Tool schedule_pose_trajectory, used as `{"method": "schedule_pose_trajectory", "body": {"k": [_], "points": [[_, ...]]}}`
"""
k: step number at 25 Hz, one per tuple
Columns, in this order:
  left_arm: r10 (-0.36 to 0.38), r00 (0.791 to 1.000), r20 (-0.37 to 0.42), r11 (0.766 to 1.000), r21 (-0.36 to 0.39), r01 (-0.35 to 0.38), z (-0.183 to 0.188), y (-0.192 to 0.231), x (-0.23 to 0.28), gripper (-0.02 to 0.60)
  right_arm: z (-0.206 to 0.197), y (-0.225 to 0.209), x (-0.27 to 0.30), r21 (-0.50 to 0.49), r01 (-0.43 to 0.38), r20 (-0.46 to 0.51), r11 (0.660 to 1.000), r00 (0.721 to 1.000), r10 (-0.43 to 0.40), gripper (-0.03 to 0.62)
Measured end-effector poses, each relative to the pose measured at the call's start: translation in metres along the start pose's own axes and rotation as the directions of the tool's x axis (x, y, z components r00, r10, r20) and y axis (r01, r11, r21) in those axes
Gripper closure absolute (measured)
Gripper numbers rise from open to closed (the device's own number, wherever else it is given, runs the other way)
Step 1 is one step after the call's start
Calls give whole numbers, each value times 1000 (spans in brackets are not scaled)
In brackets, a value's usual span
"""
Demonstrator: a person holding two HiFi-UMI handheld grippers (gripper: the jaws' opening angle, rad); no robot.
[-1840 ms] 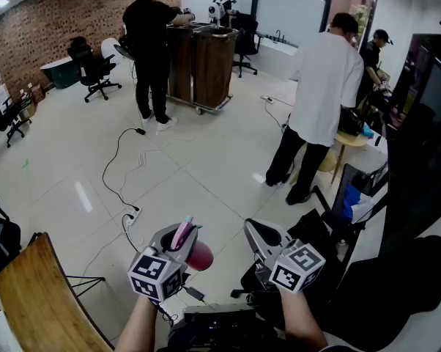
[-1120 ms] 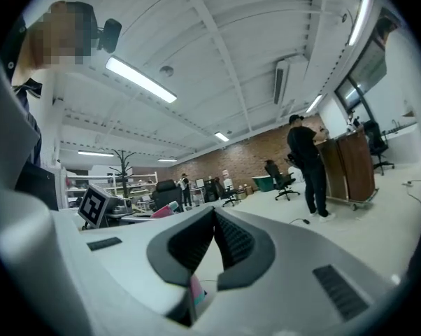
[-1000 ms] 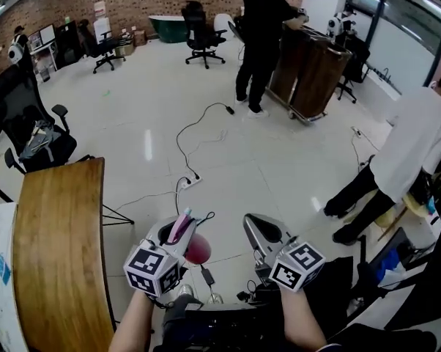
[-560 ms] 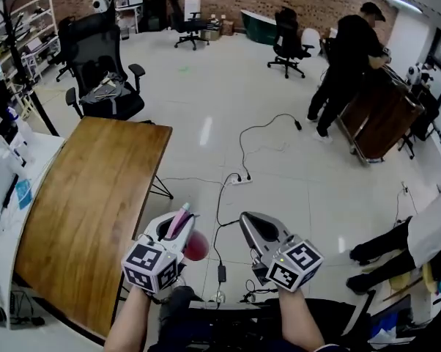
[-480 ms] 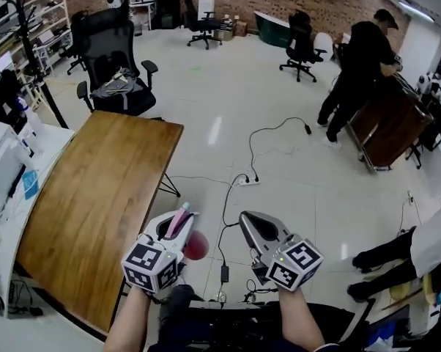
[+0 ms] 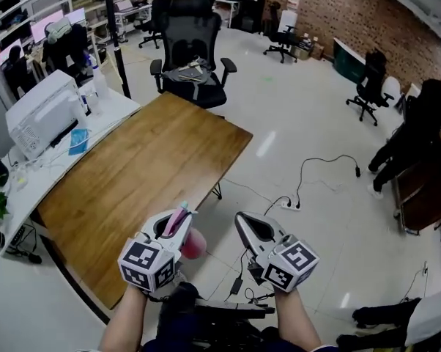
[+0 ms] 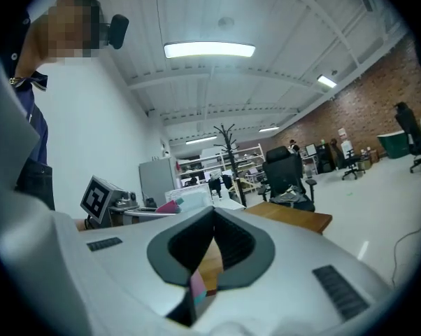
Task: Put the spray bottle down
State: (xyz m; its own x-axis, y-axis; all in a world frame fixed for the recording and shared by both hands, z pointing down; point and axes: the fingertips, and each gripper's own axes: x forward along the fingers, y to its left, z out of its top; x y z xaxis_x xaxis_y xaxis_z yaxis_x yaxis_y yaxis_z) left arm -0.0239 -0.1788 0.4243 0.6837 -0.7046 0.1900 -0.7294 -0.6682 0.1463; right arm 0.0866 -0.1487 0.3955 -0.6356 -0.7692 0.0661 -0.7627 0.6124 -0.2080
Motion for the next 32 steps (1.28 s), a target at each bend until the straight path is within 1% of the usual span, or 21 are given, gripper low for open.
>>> {"method": "schedule_pose_trajectory", "body": {"k": [2,6,12,14,18,21,25,32], "points": [[55,998,6,998,-13,-55,1,23,-8,507,2,12,26,-15,-65,-10,998,998,65,594],[133,991,25,991,-28,-132,5,61,-16,507,1,28,73,-29,-174,-32,984,984,174,594],[249,968,38,968,-52,-247,10,124,-37,506,2,47,142,-35,-293,-58,956,955,290,594],[287,957,39,957,-64,-284,11,148,-49,506,1,58,165,-35,-329,-71,944,943,326,594],[367,929,45,928,-81,-363,12,196,-75,507,-2,82,209,-47,-396,-96,917,915,391,594],[404,913,50,912,-98,-398,9,224,-91,507,-5,99,236,-56,-434,-105,899,898,427,594],[439,897,51,895,-118,-431,6,250,-107,507,-7,119,262,-76,-480,-117,874,875,470,594],[525,850,44,845,-148,-514,-2,275,-133,507,-19,138,290,-71,-548,-162,833,831,533,594]]}}
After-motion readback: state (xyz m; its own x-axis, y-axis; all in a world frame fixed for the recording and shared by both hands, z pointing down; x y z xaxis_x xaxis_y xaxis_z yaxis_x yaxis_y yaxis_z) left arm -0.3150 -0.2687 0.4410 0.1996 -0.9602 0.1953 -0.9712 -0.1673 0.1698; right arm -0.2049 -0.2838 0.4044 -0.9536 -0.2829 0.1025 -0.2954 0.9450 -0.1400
